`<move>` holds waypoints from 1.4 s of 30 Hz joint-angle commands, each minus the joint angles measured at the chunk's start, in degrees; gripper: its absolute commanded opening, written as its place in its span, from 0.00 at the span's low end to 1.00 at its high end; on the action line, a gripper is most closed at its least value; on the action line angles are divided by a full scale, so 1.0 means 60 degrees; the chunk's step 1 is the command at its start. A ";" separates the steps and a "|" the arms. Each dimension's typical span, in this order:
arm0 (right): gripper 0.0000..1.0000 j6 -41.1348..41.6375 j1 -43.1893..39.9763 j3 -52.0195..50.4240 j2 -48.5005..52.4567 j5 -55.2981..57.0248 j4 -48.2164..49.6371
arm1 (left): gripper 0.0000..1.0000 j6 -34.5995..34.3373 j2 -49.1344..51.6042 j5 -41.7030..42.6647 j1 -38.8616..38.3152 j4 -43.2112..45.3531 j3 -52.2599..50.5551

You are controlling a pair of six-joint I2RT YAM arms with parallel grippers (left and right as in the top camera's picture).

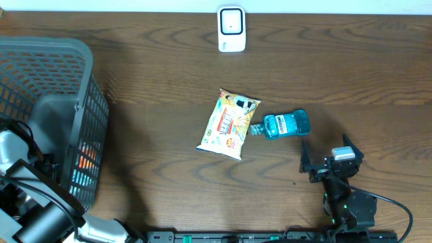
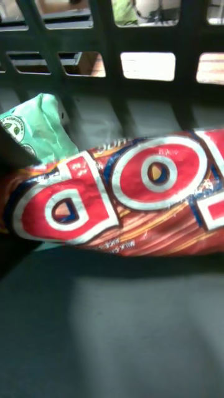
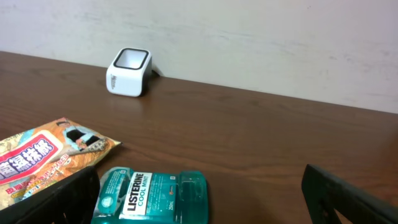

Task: Scan the item barcode
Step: 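Reach the left gripper into the basket and grasp the red TOP bar, then carry the red bar to the scanner and present it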

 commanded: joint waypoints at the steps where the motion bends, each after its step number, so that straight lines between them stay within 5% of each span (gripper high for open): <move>1: 0.99 0.0113 0.0040 -0.0015 -0.0007 0.0018 -0.0040 | 0.10 0.0386 -0.0033 0.0022 0.0040 -0.0033 0.0270; 11: 0.99 0.0113 0.0040 -0.0015 -0.0007 0.0018 -0.0040 | 0.08 0.0852 -0.1690 0.0729 0.0033 -0.0142 0.1107; 26: 0.99 0.0113 0.0040 -0.0015 -0.0007 0.0018 -0.0040 | 0.08 0.0699 -0.5858 0.8896 -0.0659 0.3308 0.1118; 34: 0.99 0.0113 0.0040 -0.0015 -0.0007 0.0018 -0.0040 | 0.08 0.1158 -0.8156 0.8801 -0.3595 0.5231 0.1115; 42: 0.99 0.0113 0.0040 -0.0015 -0.0007 0.0018 -0.0040 | 0.08 0.3184 -0.8185 0.7471 -0.7814 0.4856 0.0896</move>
